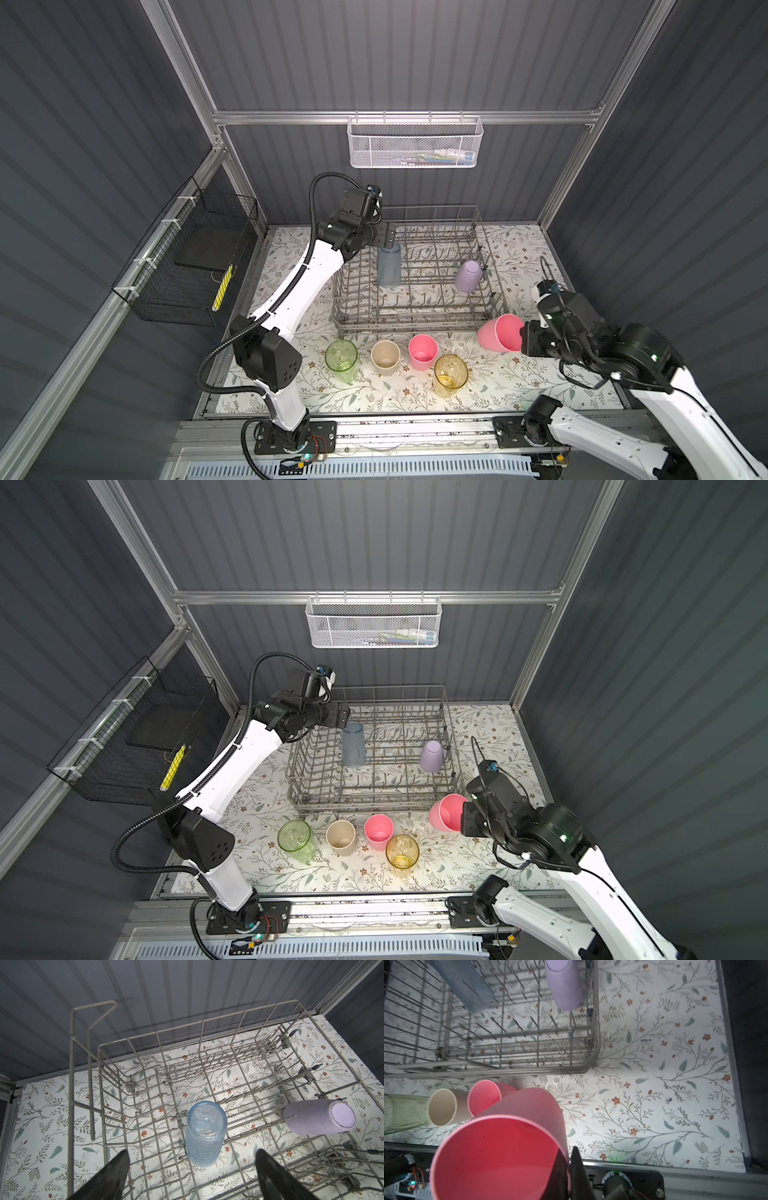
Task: Load cups into a dish rack
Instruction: Pick up the cup from the bottom-center of the table.
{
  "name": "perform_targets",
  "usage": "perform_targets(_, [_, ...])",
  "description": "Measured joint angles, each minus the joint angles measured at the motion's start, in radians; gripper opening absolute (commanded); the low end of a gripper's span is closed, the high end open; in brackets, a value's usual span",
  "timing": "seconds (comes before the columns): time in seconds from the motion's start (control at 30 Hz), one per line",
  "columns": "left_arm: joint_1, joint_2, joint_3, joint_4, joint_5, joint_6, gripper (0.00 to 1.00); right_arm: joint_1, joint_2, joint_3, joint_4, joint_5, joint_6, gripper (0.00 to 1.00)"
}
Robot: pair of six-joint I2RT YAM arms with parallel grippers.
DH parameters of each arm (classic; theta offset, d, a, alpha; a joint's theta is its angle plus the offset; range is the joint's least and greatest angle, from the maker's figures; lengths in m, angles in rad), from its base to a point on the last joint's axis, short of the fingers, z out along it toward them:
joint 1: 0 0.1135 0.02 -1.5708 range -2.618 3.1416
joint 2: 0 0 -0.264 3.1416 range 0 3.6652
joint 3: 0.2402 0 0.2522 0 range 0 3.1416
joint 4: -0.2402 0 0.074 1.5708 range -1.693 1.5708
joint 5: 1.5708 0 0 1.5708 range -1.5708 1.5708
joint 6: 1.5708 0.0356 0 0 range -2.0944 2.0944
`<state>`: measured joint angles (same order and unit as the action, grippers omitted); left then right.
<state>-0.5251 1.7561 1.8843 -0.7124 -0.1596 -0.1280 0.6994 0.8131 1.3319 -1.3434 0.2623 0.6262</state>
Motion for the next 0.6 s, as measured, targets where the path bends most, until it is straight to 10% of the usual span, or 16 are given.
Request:
perform_targets(0.23, [0.000,-0.035,-0.051,0.054,0.080,-0.013,0.94,-0.063,0.013,0.039,0.214,-0.091,-0.112,0.00])
perform_targets(0.6, [0.059,-0.224,-0.296,0.359,0.483,-0.129,0.94,-0.386,0.214,-0.193,0.867,-0.735,-0.018,0.00])
